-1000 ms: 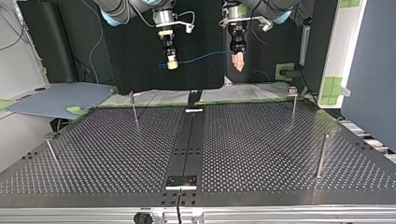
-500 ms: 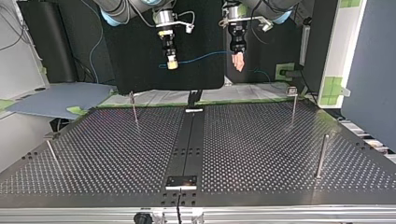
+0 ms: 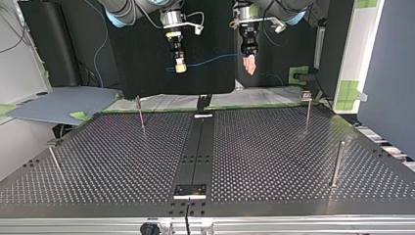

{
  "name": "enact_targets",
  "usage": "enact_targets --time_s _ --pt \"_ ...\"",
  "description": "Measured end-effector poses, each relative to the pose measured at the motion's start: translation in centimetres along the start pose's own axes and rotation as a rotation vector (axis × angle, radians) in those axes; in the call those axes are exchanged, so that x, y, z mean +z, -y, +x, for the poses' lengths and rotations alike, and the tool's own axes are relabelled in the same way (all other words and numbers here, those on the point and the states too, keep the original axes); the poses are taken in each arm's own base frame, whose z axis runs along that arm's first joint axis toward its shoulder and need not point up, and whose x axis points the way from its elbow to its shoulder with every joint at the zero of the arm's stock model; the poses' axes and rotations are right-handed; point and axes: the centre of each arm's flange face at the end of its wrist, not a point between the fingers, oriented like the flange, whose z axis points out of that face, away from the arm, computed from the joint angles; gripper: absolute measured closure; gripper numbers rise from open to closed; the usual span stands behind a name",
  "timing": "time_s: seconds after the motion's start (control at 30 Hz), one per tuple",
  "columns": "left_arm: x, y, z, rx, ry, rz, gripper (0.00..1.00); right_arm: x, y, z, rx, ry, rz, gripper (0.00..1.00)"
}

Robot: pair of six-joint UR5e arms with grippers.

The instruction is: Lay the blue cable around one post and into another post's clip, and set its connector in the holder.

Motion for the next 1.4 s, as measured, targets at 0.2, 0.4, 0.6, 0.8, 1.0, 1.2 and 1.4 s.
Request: enact_targets --time_s 0.2,0.4,0.6,0.8,1.0,1.2,1.4 --pt "0.1 0.0 0.0 0.0 0.002 -0.003 0.0 0.0 0.0 0.0 0.0 -0.002 0.0 1.0" --pt "0.1 -0.4 1.3 0.016 -0.017 -0.019 0.0 0.6 0.0 -0.6 0.003 0.004 0.01 1.0" --pt "-0.1 -0.7 2.2 0.03 -0.037 -0.022 0.0 0.4 0.2 -2.8 -0.005 0.04 0.022 1.0" --pt "-0.1 -0.7 2.3 0.031 -0.038 -0.022 0.0 0.3 0.2 -3.4 -0.007 0.051 0.023 1.0" --pt "-0.3 -0.7 2.3 0.03 -0.041 -0.022 0.0 0.3 0.2 -3.4 -0.007 0.051 0.023 1.0" --pt "-3.5 -1.1 1.7 0.012 -0.079 -0.016 0.0 0.3 0.2 -3.4 -0.007 0.052 0.023 1.0" --pt "-5.1 -1.6 1.0 0.015 -0.109 -0.009 0.0 0.3 0.2 -3.4 -0.007 0.052 0.023 1.0"
